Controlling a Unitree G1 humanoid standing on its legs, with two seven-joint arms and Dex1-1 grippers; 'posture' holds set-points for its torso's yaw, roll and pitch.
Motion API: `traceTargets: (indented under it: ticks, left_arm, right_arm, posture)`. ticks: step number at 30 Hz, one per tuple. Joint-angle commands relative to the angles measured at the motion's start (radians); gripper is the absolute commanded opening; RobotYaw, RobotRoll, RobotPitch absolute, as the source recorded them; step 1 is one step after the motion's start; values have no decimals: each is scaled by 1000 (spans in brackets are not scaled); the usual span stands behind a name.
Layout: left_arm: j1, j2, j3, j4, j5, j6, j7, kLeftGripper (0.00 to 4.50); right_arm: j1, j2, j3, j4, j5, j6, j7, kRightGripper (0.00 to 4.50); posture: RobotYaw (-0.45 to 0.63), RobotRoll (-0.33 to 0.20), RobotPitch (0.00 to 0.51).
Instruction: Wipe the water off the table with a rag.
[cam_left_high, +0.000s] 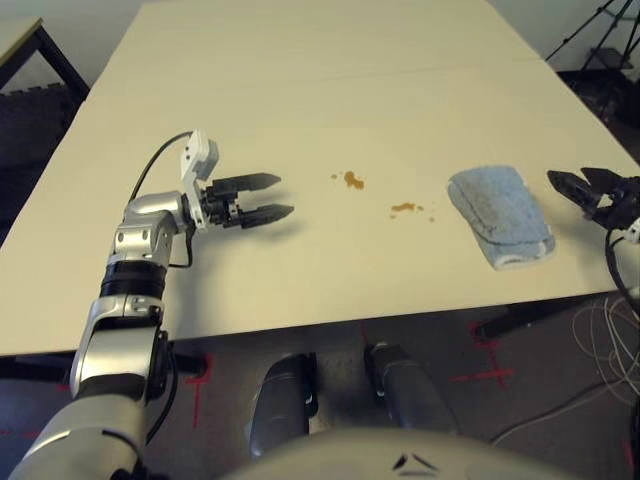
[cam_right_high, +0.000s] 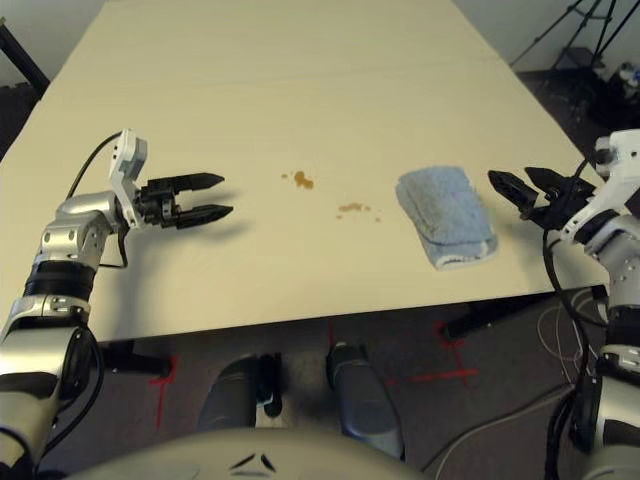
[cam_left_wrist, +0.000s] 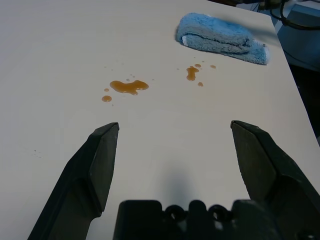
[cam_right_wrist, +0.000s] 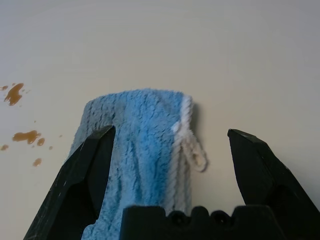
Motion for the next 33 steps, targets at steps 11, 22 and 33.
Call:
traceTargets:
  ticks: [11,22,33]
  left_arm:
    - [25,9,-1,-23,1,-1,2,4500]
    - [24,8,-3,-26,3,0,7,4500]
    - [21,11,3,-24,0,-4,17,4500]
  right_arm:
    - [-47,86,115,139,-120,-50,-7,4476]
    - [-50,123,169,149,-174,-53,-8,4316]
    - [-65,130,166,162,-193,-54,-11,539]
  posture:
    - [-344,0,148]
    - [-336,0,146]
    - [-318,0,142]
